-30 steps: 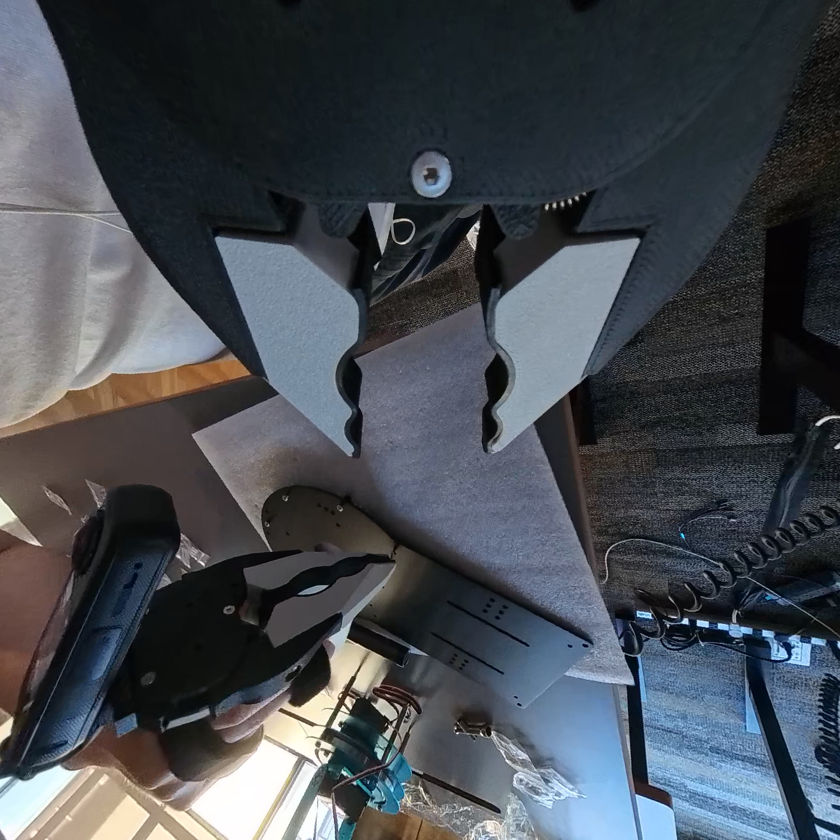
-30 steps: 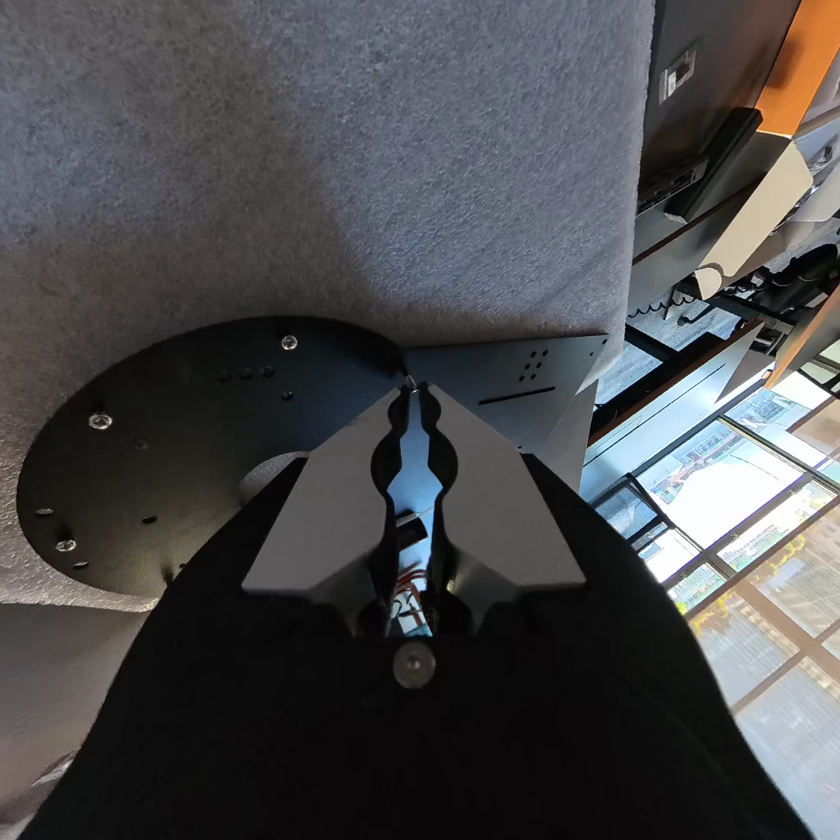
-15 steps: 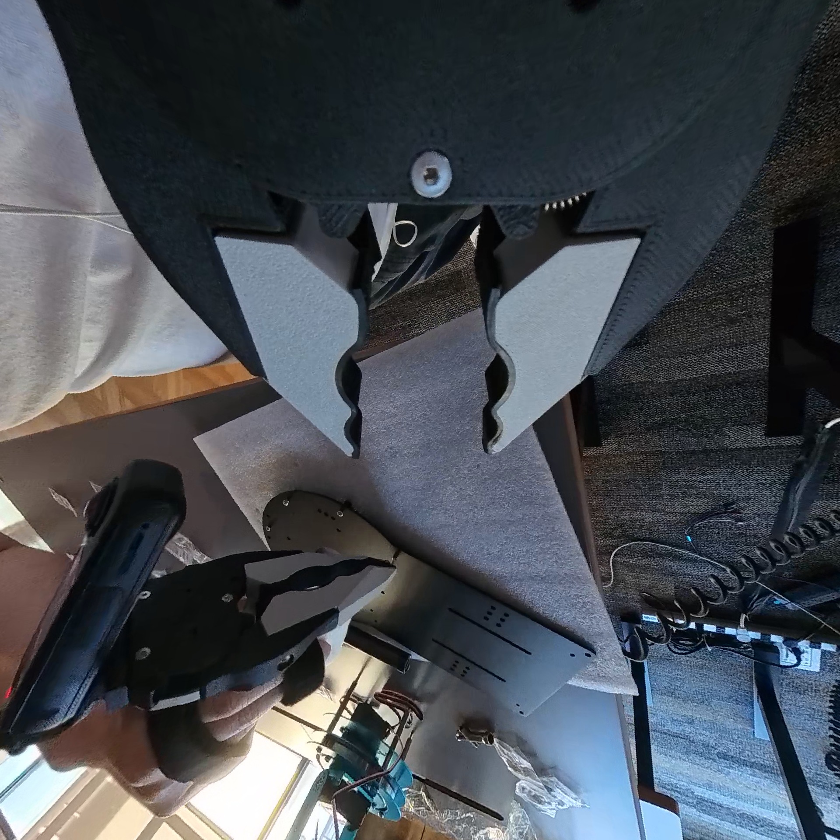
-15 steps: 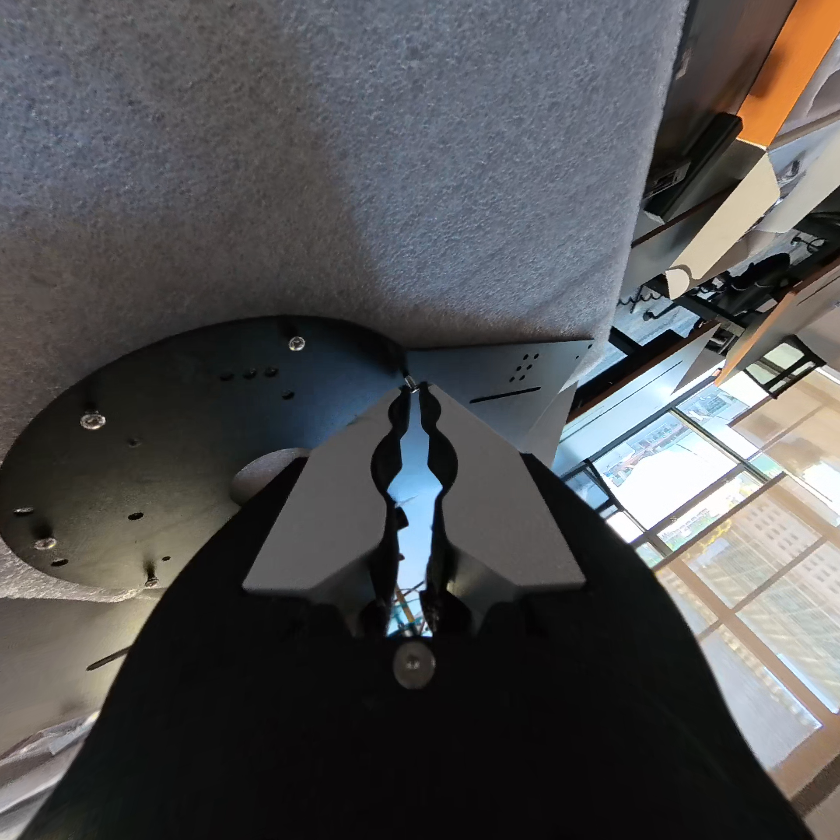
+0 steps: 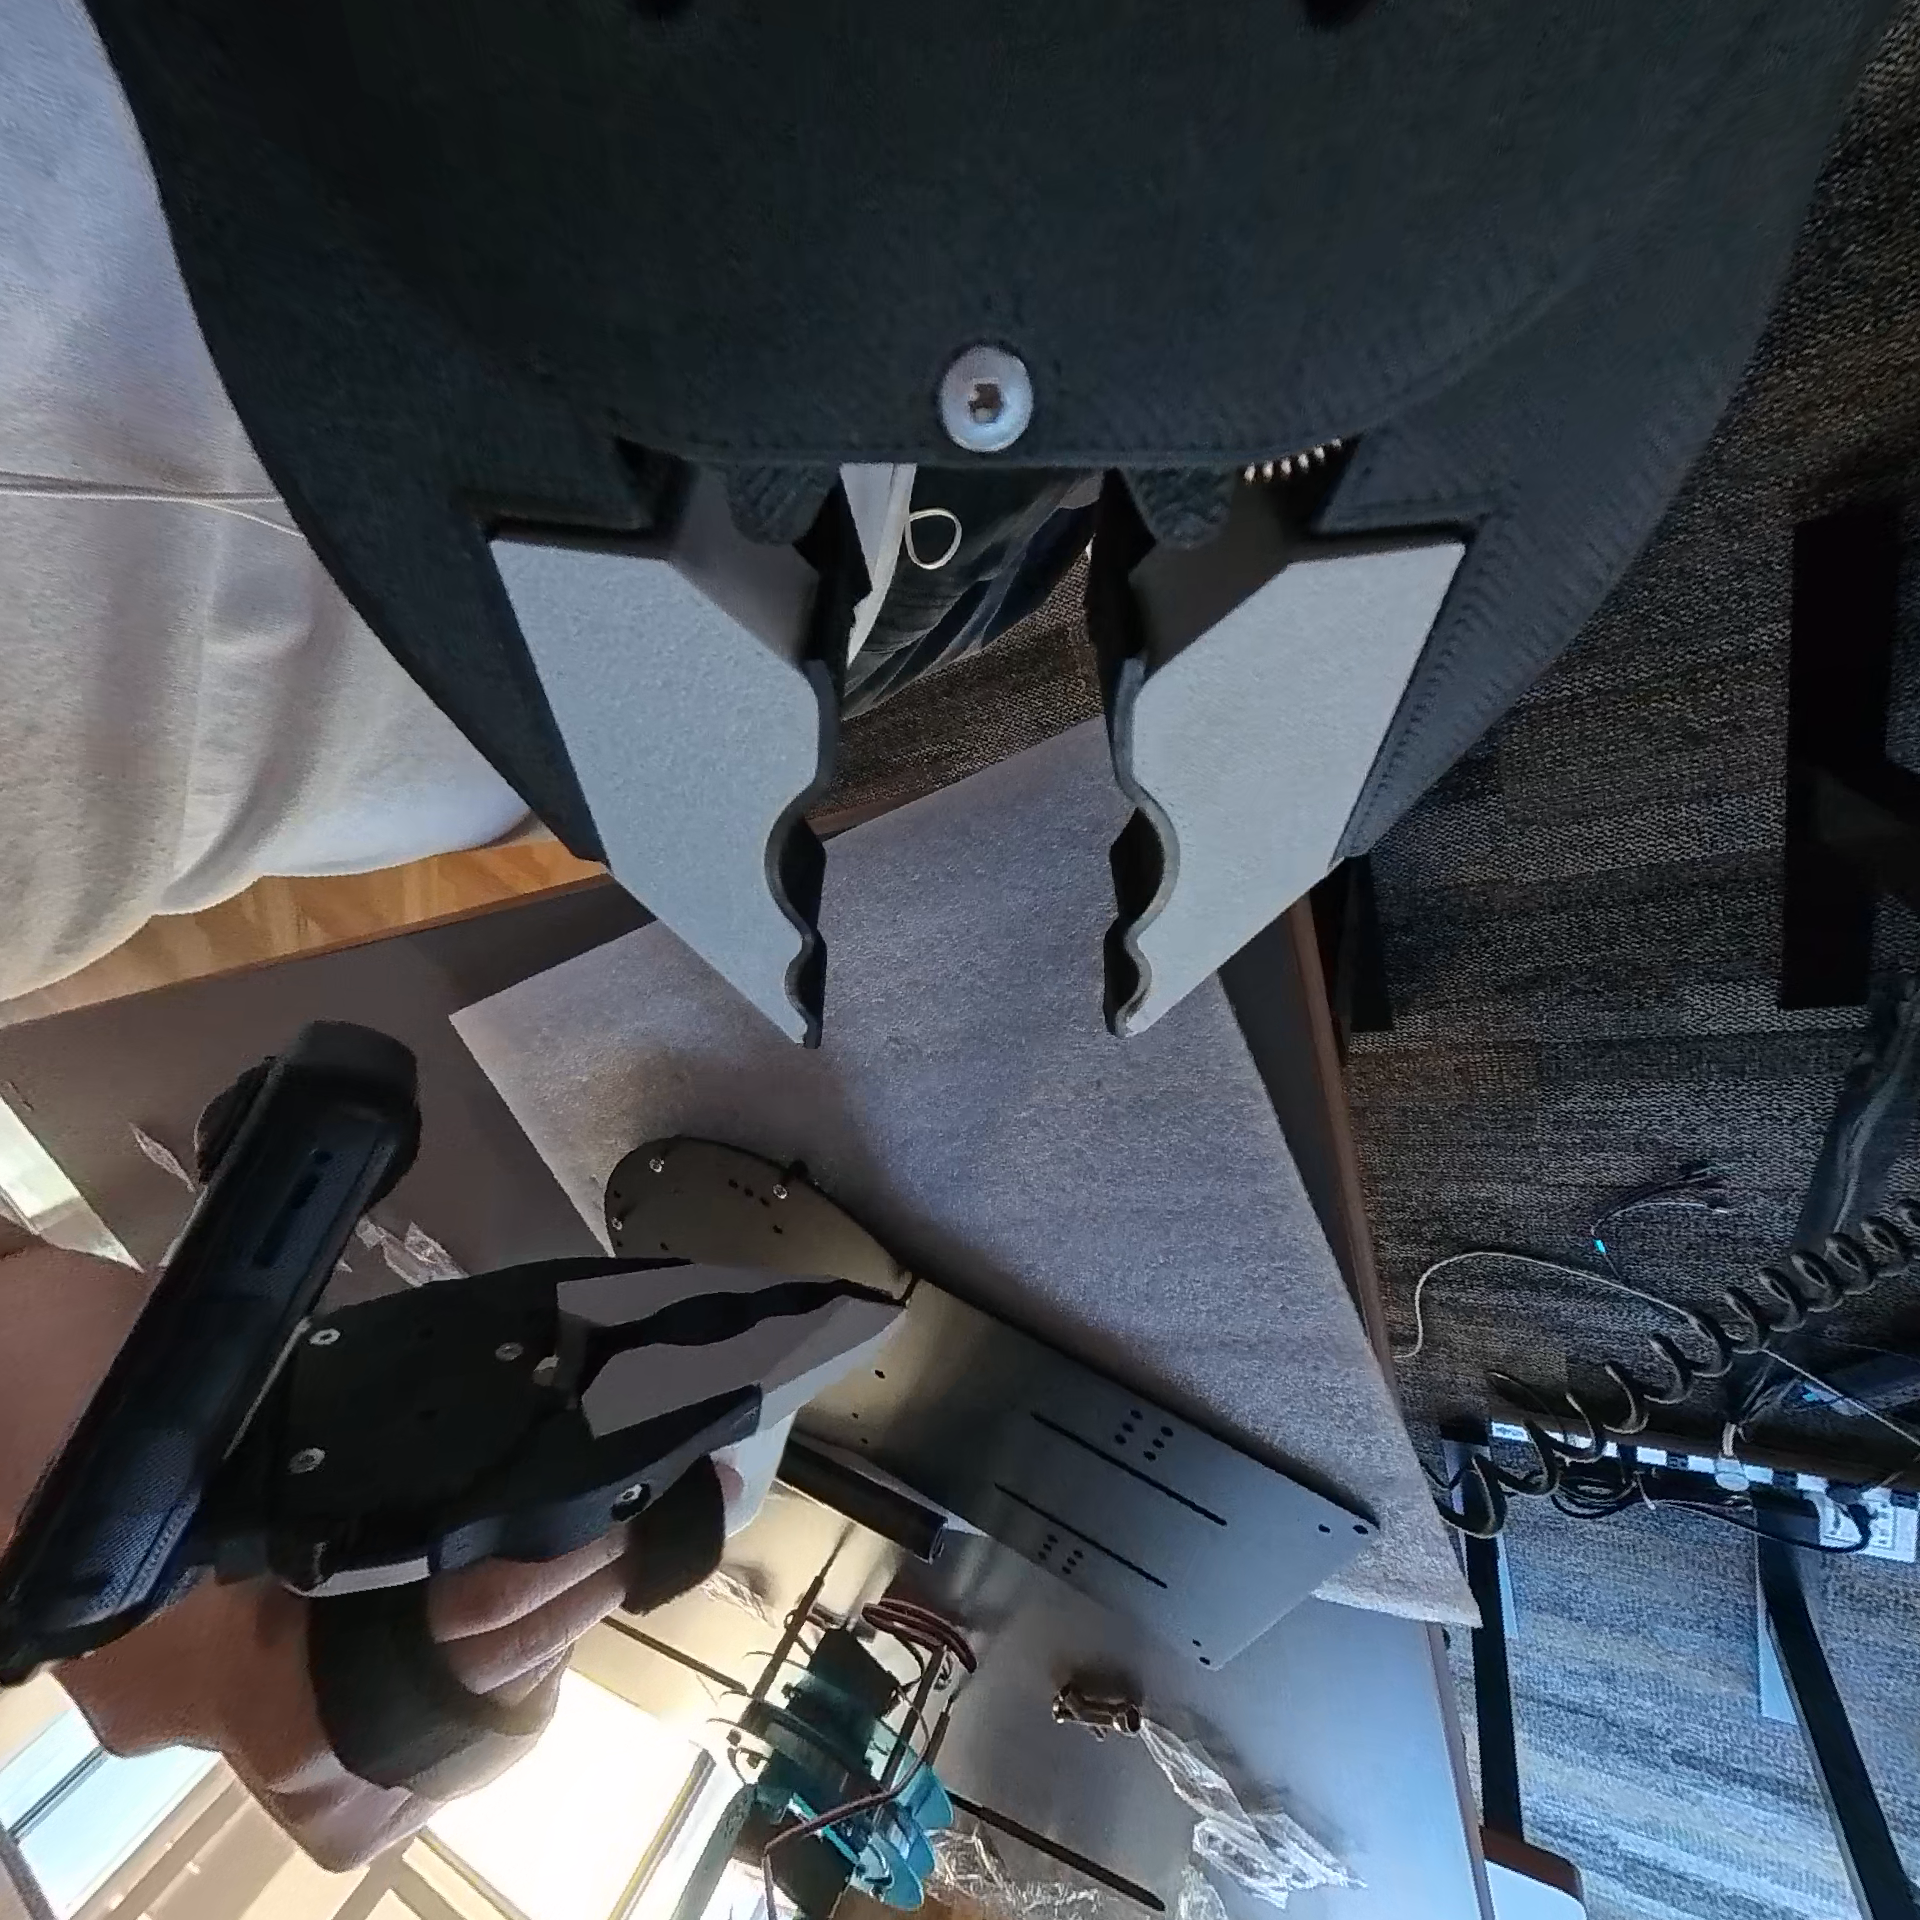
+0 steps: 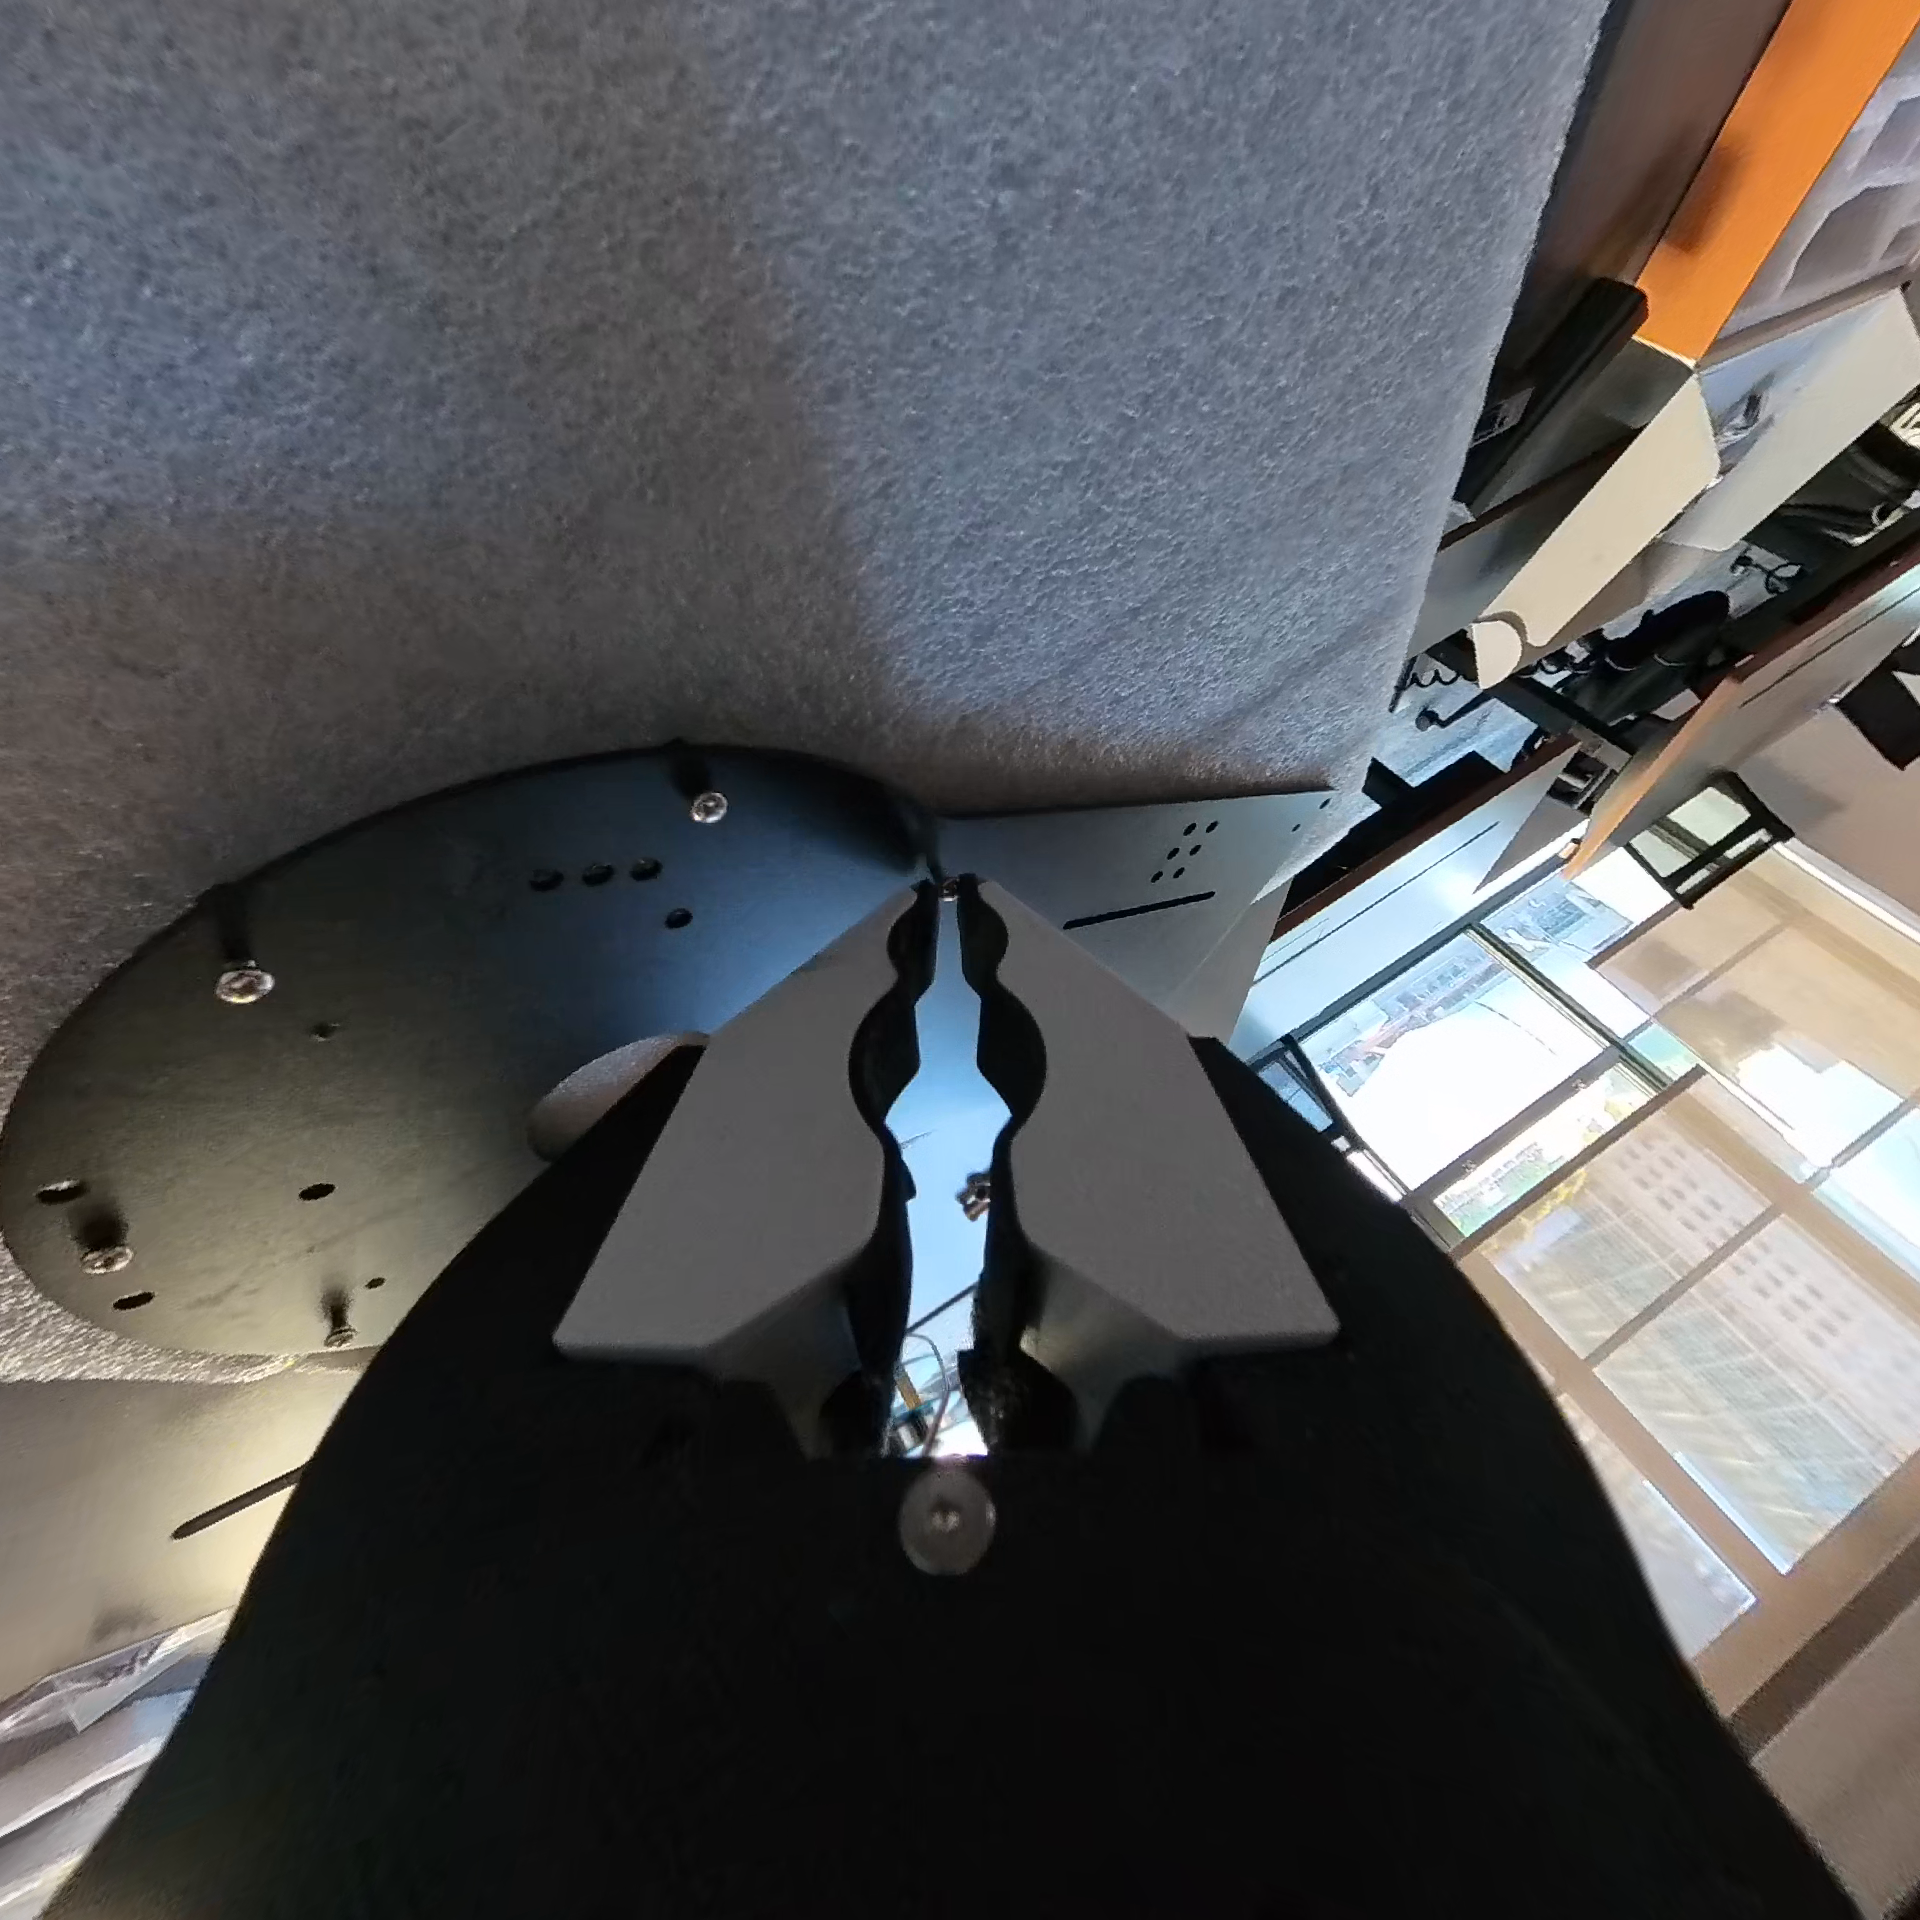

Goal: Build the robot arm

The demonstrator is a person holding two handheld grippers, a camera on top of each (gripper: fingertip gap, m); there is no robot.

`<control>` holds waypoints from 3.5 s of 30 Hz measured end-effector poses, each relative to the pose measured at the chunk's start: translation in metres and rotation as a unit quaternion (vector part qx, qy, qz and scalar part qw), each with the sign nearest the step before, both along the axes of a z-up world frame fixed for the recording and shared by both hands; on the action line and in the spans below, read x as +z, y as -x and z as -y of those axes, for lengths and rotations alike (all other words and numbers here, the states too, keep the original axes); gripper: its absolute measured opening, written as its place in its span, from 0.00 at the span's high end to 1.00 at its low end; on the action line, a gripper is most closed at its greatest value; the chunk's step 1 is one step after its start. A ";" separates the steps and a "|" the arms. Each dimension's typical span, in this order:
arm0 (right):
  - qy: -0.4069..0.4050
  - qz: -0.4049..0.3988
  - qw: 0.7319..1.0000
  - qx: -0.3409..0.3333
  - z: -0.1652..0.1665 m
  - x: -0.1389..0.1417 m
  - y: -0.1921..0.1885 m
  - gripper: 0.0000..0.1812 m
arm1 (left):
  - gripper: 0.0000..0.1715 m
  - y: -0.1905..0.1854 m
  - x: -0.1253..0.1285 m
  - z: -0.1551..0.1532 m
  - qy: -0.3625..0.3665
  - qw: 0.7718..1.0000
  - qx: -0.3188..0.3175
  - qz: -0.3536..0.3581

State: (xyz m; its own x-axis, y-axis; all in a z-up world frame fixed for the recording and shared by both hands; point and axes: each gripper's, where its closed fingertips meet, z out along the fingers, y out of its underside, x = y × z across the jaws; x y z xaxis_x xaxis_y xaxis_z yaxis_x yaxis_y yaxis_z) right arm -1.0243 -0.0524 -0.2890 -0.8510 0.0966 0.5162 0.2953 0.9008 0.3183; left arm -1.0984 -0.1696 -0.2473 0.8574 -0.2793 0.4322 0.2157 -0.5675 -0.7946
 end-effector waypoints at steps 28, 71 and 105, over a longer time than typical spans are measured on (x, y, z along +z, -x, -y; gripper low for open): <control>0.210 -0.185 0.920 -0.273 -0.067 0.063 -0.052 0.95 | 0.69 0.004 -0.001 0.007 0.002 1.000 0.015 0.006; 0.587 -0.404 0.590 -0.380 -0.072 0.075 -0.153 0.91 | 0.90 -0.236 0.084 -0.199 -0.121 0.888 -0.397 0.197; 0.733 -0.278 0.583 -0.213 -0.015 0.140 -0.031 0.83 | 0.91 -0.119 0.167 -0.158 -0.171 0.949 -0.264 -0.009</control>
